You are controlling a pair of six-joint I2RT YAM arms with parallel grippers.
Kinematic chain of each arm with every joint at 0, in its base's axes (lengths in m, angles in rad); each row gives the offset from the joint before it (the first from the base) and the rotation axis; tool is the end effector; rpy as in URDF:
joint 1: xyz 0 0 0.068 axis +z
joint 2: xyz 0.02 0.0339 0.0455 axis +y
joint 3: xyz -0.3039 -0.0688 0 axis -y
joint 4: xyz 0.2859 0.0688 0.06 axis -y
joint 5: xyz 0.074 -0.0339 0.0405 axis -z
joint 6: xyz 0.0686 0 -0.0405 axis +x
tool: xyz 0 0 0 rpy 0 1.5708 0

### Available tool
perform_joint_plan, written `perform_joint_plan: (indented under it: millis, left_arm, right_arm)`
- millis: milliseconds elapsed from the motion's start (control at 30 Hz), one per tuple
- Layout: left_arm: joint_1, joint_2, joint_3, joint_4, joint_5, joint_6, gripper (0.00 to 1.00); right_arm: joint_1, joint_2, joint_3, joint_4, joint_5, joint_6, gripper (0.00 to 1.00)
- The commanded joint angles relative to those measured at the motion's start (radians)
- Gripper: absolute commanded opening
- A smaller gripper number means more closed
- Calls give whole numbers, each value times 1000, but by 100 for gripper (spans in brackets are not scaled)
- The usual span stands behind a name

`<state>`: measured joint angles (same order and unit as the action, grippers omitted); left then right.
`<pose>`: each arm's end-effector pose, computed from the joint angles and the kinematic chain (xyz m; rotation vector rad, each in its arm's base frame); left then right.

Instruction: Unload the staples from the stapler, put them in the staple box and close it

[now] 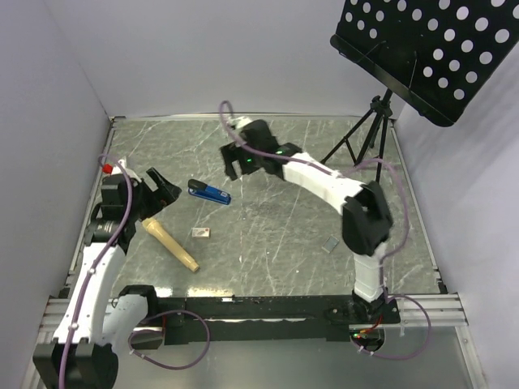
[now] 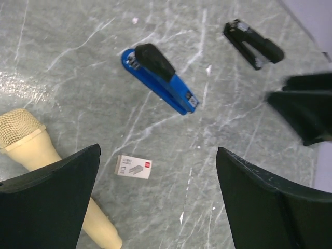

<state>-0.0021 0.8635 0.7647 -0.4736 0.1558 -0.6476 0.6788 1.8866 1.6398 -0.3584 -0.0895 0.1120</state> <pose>0.2321 -0.0111 0.2992 -0.6044 2.1002 -0.5415 0.4035 0.3333 0.3097 -0.6724 2.1218 0.5412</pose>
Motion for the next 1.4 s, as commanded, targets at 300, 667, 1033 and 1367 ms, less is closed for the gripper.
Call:
perform_joint_plan:
  millis: [300,667,1033,1367]
  left_arm:
    - [-3,-162,1,33,-21,-3,97]
    - [-3,-162,-8,39,-9,-24,96]
    - [-3,-158,-10,39,-10,-26,96]
    - [-3,-158,-15,49,18,-30,96]
  right_arm:
    - [125,322,273,163,-87,-100,85]
    - [136,455,354,250,-102,-74,81]
    - [145,474,306,200,-69,-11,79]
    - [157,487,298,225,-46,-12,64]
